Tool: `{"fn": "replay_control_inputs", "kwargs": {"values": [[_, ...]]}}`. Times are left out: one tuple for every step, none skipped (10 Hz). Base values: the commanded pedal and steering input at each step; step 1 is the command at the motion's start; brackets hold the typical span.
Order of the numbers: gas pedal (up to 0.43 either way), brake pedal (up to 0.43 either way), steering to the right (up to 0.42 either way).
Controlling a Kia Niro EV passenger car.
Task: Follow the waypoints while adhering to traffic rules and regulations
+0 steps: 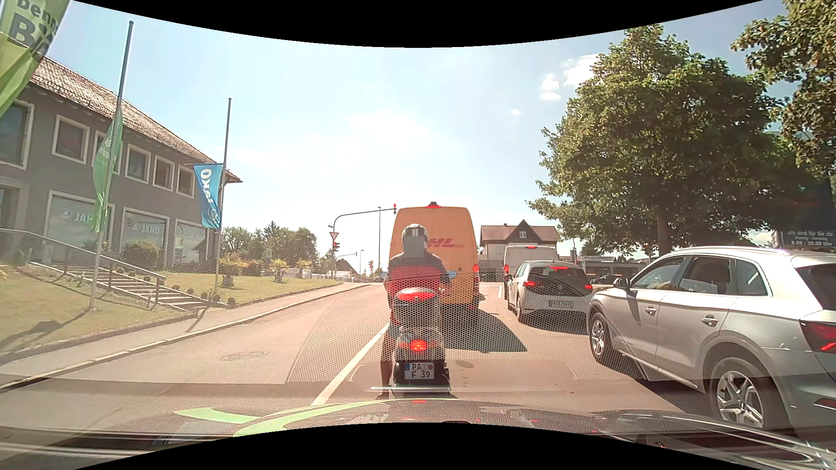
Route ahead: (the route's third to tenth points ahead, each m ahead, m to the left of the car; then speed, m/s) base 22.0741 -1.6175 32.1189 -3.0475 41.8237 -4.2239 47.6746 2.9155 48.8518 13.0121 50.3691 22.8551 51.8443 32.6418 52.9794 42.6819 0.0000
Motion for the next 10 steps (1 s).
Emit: {"fn": "replay_control_inputs", "kwargs": {"values": [[0.000,0.250,0.020],[0.000,0.250,0.020],[0.000,0.250,0.020],[0.000,0.250,0.020],[0.000,0.250,0.020],[0.000,0.250,0.020],[0.000,0.250,0.020],[0.000,0.250,0.020],[0.000,0.250,0.020],[0.000,0.250,0.020]]}}
